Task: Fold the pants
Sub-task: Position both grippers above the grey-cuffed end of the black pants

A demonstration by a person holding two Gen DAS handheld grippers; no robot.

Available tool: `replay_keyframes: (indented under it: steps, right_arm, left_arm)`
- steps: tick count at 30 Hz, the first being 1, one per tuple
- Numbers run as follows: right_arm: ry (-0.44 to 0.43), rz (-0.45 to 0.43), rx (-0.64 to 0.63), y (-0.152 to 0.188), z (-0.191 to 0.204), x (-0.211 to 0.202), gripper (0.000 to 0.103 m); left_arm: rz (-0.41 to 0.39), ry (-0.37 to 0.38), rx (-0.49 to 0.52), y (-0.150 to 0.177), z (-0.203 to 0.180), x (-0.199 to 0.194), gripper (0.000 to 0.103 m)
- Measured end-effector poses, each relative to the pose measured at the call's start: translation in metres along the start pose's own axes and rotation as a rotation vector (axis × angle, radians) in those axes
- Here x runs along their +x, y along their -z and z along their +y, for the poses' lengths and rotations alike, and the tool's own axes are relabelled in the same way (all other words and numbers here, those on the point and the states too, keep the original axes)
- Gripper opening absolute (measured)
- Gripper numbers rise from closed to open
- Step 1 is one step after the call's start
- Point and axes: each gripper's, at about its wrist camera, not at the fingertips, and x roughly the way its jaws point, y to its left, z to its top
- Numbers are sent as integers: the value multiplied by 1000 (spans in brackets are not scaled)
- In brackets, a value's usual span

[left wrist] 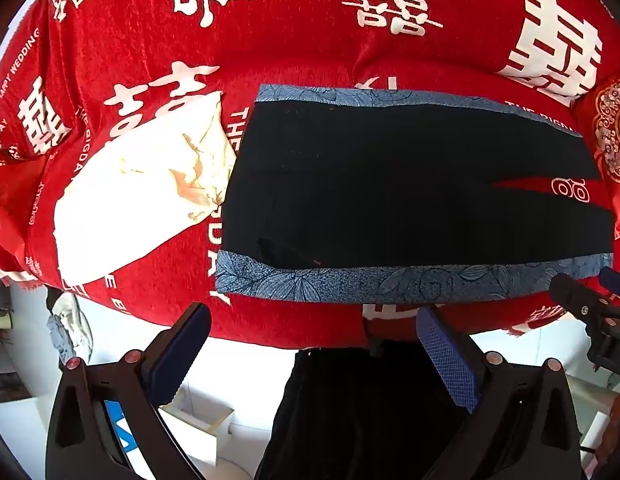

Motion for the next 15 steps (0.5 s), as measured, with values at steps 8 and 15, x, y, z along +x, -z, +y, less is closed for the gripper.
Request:
replay_keyframes:
  steps: [8, 15]
  right_arm:
    - [-1, -5, -10, -3, -3, -4, 103]
    - [-8, 5, -4, -4, -2, -5, 103]
  left_arm:
    - [-4, -16, -13, 3, -1, -1, 103]
    - [-6, -25, -17, 5, -3, -1, 103]
